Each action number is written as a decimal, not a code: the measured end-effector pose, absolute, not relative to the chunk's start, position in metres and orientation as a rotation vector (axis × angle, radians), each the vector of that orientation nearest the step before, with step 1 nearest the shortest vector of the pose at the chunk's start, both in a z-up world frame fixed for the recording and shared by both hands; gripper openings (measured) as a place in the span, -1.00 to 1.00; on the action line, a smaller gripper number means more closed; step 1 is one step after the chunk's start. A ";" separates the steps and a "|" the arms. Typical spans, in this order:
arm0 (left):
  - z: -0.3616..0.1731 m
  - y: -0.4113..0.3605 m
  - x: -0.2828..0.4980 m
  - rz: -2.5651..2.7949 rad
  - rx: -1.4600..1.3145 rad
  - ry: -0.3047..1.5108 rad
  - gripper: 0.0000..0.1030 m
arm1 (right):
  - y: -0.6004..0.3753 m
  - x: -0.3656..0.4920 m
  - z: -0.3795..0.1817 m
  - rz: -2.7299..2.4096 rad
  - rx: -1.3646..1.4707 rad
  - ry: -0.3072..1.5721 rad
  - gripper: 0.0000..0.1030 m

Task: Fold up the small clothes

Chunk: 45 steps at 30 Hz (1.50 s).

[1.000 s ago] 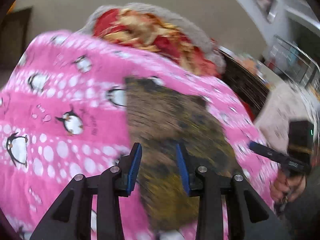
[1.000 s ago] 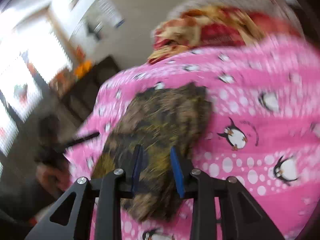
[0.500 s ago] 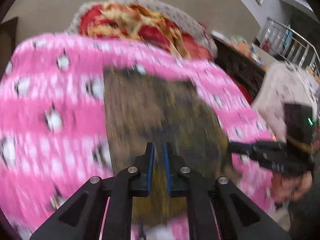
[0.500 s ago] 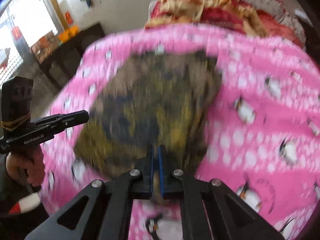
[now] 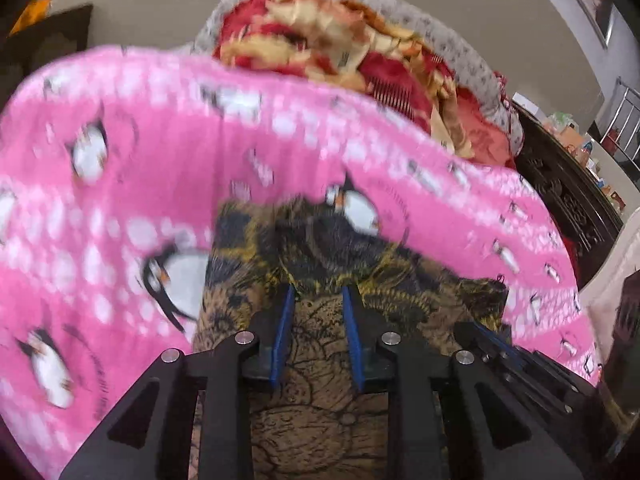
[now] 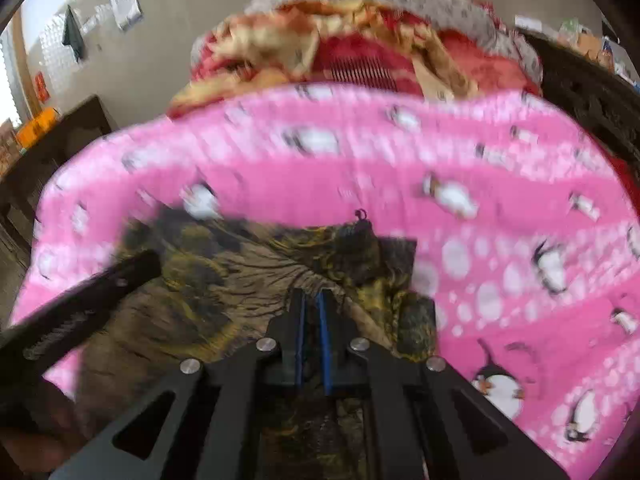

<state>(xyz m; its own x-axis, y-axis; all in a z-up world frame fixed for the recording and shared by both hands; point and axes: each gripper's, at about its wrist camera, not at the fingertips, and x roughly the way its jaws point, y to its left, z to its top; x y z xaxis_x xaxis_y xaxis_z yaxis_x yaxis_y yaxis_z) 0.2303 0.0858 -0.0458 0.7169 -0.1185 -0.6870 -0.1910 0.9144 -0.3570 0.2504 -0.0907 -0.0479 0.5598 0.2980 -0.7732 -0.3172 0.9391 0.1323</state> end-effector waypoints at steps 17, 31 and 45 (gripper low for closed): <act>-0.054 0.088 0.231 0.039 -0.439 0.770 -0.87 | -0.091 0.251 -0.055 0.383 0.001 0.881 -0.83; -0.040 0.078 0.236 -0.084 -0.400 0.811 0.12 | -0.114 0.260 -0.051 0.495 0.184 0.921 -0.71; -0.029 0.032 0.056 -0.066 -0.115 0.792 0.57 | -0.171 0.095 0.000 0.419 -0.173 0.763 -0.15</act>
